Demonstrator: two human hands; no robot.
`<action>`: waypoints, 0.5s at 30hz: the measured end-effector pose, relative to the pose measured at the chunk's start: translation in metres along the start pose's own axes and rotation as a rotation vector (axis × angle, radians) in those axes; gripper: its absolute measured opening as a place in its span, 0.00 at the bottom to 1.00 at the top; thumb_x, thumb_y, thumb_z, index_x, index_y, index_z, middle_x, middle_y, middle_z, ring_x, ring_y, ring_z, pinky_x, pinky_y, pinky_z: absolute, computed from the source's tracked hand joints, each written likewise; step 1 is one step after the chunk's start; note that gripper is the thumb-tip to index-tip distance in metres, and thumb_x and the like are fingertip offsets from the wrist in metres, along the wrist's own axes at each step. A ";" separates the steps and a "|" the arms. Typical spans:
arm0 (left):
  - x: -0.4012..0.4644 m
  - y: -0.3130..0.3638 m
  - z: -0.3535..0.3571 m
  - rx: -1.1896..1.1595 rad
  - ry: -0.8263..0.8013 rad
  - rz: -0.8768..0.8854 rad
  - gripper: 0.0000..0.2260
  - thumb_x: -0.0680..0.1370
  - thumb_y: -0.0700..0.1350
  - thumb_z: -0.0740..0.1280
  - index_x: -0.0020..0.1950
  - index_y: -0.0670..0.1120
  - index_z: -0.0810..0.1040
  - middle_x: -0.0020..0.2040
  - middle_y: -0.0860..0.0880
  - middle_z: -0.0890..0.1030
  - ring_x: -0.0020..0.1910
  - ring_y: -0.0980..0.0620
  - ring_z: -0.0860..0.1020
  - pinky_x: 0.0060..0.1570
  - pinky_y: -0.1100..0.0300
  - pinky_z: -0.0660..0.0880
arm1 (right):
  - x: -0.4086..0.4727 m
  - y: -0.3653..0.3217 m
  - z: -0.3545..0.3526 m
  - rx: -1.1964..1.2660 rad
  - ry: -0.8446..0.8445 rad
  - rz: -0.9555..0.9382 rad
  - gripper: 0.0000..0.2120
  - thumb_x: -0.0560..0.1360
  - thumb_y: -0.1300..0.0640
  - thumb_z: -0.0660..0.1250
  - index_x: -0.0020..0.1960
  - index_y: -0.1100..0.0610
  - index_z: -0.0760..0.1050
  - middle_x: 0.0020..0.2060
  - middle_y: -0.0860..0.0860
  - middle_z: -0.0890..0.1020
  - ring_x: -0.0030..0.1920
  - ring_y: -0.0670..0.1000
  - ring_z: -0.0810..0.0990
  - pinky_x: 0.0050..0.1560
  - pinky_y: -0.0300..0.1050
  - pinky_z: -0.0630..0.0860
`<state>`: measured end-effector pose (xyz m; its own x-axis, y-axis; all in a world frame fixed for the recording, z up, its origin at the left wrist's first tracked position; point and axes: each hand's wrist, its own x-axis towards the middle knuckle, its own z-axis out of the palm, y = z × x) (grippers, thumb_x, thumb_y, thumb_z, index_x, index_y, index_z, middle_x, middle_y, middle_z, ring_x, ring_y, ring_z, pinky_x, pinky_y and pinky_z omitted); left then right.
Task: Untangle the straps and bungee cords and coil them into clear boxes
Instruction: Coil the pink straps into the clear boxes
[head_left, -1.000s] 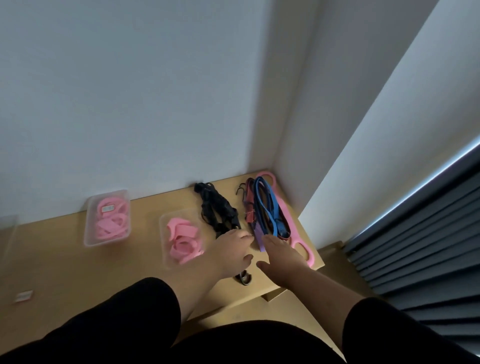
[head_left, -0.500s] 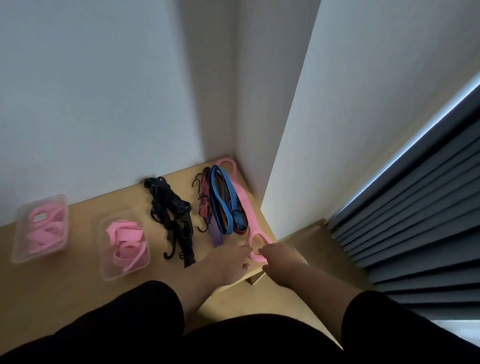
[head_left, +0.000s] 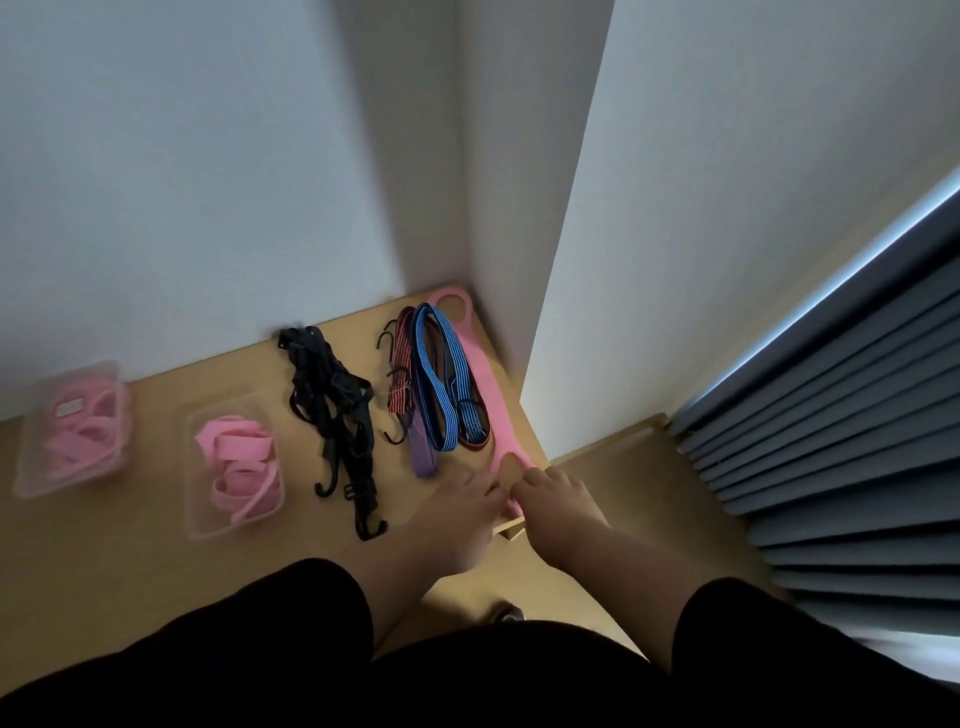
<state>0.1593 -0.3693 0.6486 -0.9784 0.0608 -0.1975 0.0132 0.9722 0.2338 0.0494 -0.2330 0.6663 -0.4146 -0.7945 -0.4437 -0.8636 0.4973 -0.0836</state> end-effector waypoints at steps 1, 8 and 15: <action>-0.001 0.000 0.000 -0.003 0.008 0.016 0.18 0.75 0.44 0.69 0.65 0.44 0.75 0.62 0.43 0.76 0.62 0.42 0.74 0.61 0.52 0.71 | 0.001 0.000 -0.001 -0.007 0.003 -0.002 0.19 0.78 0.60 0.63 0.69 0.52 0.71 0.66 0.52 0.73 0.65 0.56 0.71 0.67 0.53 0.71; -0.004 -0.001 0.004 0.078 -0.134 0.008 0.22 0.79 0.49 0.62 0.73 0.52 0.67 0.67 0.49 0.72 0.67 0.46 0.68 0.67 0.48 0.66 | -0.005 0.000 0.002 -0.033 0.038 -0.009 0.16 0.80 0.54 0.64 0.67 0.53 0.72 0.62 0.52 0.76 0.62 0.55 0.72 0.66 0.52 0.70; -0.003 0.000 -0.019 -0.161 0.054 -0.187 0.20 0.79 0.49 0.66 0.70 0.50 0.69 0.67 0.50 0.72 0.67 0.50 0.70 0.66 0.53 0.71 | -0.010 0.000 -0.024 0.066 0.250 -0.034 0.12 0.80 0.55 0.65 0.63 0.49 0.76 0.58 0.47 0.81 0.60 0.50 0.77 0.68 0.49 0.69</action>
<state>0.1587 -0.3740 0.6670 -0.9705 -0.1331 -0.2012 -0.1979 0.9164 0.3478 0.0468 -0.2331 0.6921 -0.4505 -0.8686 -0.2062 -0.8611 0.4838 -0.1564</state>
